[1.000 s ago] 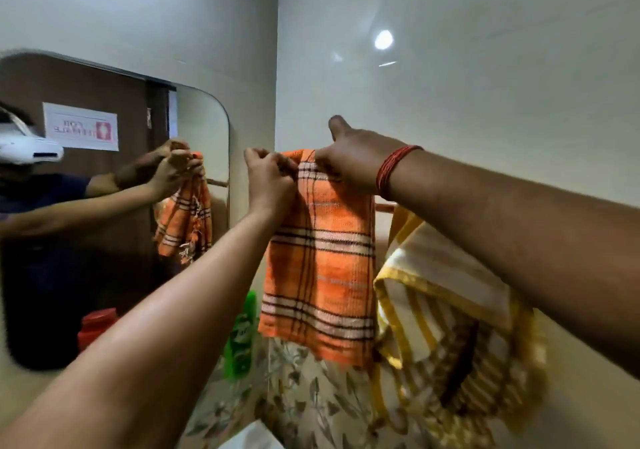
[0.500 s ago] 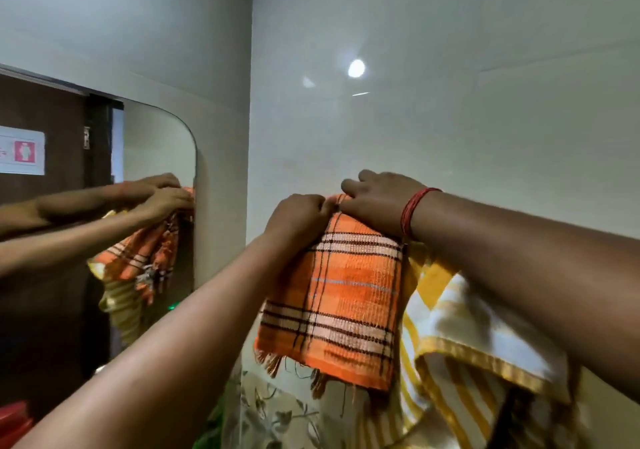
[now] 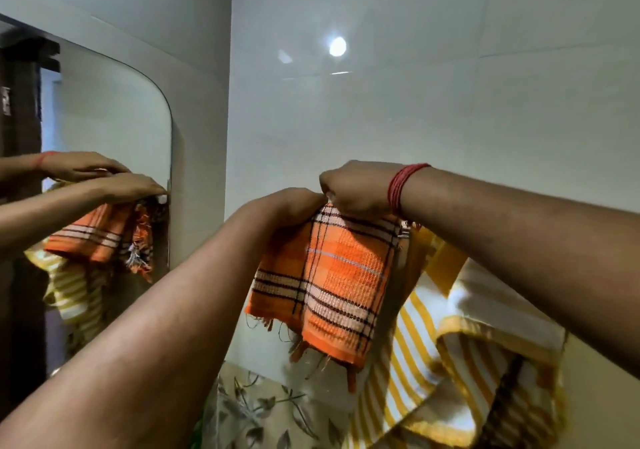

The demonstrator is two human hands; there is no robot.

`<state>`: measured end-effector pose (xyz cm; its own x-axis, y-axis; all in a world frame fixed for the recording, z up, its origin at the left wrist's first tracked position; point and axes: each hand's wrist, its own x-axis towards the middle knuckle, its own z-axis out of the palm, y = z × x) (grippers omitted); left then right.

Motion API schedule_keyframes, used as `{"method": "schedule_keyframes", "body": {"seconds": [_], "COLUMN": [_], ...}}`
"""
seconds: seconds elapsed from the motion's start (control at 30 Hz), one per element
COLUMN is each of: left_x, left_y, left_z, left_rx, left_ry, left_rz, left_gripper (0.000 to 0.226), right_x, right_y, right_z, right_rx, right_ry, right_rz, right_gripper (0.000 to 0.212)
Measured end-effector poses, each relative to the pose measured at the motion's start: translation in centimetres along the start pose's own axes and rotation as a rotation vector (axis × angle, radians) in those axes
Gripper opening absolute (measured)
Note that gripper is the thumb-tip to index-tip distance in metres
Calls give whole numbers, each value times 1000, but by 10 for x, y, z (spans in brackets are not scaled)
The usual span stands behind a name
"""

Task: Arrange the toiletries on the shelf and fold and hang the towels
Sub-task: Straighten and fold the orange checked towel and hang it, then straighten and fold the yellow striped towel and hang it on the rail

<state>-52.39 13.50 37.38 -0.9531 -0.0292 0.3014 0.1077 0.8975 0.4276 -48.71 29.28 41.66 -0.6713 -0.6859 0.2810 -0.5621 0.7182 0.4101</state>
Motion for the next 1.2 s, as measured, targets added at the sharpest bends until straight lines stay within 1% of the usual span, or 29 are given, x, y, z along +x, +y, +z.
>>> {"method": "schedule_keyframes", "body": {"seconds": [0.03, 0.07, 0.1, 0.13, 0.17, 0.2, 0.27, 0.3, 0.33, 0.37, 0.4, 0.43, 0.47, 0.5, 0.53, 0.57, 0.6, 0.63, 0.7, 0.73, 0.83, 0.9, 0.97, 1.03, 1.1, 1.2], "left_x": [2, 5, 7, 8, 7, 4, -9, -19, -27, -32, -33, -34, -34, -34, -34, -33, -31, -30, -29, -28, -25, -25, -30, -43, -61, -97], "left_y": [0, -2, -3, -3, -2, -1, 3, 7, 10, 14, 13, 11, 10, 8, 8, 9, 9, 9, 9, 9, 7, 3, 0, -1, 4, 25], "left_z": [0, 0, 2, 3, 5, 7, 15, 21, 25, 29, 34, 39, 39, 38, 37, 35, 33, 32, 30, 29, 22, 17, 19, 28, 42, 62], "left_rx": [34, 72, 105, 122, 166, 225, 297, 272, 187, 118, 99, 123, 144, 154, 153, 160, 172, 190, 221, 230, 231, 196, 183, 152, 69, -46], "left_ry": [-18, -19, -6, 24, 109, 271, 692, 813, 801, 721, 614, 555, 544, 548, 547, 535, 516, 496, 460, 443, 370, 338, 399, 524, 597, 616], "left_rz": [18, 4, -19, -39, -29, 5, 166, 253, 293, 304, 290, 284, 284, 281, 266, 247, 217, 189, 147, 128, 50, 12, 45, 127, 219, 351], "left_gripper": [32, 31, 30, 31, 31, 31, 27, 27, 31, 35, 39, 42, 44, 47, 49, 51, 52, 54, 56, 57, 62, 63, 61, 54, 56, 68], "right_x": [-2, -3, -3, -4, -2, 1, 6, 8, 9, 9, 9, 7, 4, 1, -4, -8, -12, -14, -18, -17, -14, -15, -20, -31, -49, -99], "right_y": [0, 0, 3, 5, 7, 10, 13, 14, 15, 15, 14, 10, 6, 2, -1, -2, 0, 3, 9, 12, 13, 11, 8, 3, 0, 1], "right_z": [5, 12, 20, 26, 31, 32, 30, 30, 31, 32, 32, 31, 27, 23, 22, 22, 25, 30, 39, 39, 32, 27, 25, 24, 21, 17], "right_rx": [98, 200, 242, 267, 306, 352, 390, 395, 424, 451, 459, 426, 360, 261, 168, 111, 118, 168, 271, 299, 400, 453, 353, 157, 47, 42], "right_ry": [-26, -94, -136, -161, -173, -183, -193, -199, -208, -206, -205, -201, -188, -168, -144, -129, -114, -89, -53, -63, -157, -185, -189, -138, -14, 255], "right_rz": [14, 36, 43, 39, 30, 35, 61, 68, 73, 76, 72, 53, 30, 7, -8, 1, 22, 39, 69, 81, 104, 118, 132, 142, 159, 183], "right_gripper": [51, 66, 76, 79, 76, 71, 63, 58, 51, 43, 36, 31, 29, 33, 45, 62, 77, 84, 77, 73, 67, 68, 73, 76, 70, 59]}}
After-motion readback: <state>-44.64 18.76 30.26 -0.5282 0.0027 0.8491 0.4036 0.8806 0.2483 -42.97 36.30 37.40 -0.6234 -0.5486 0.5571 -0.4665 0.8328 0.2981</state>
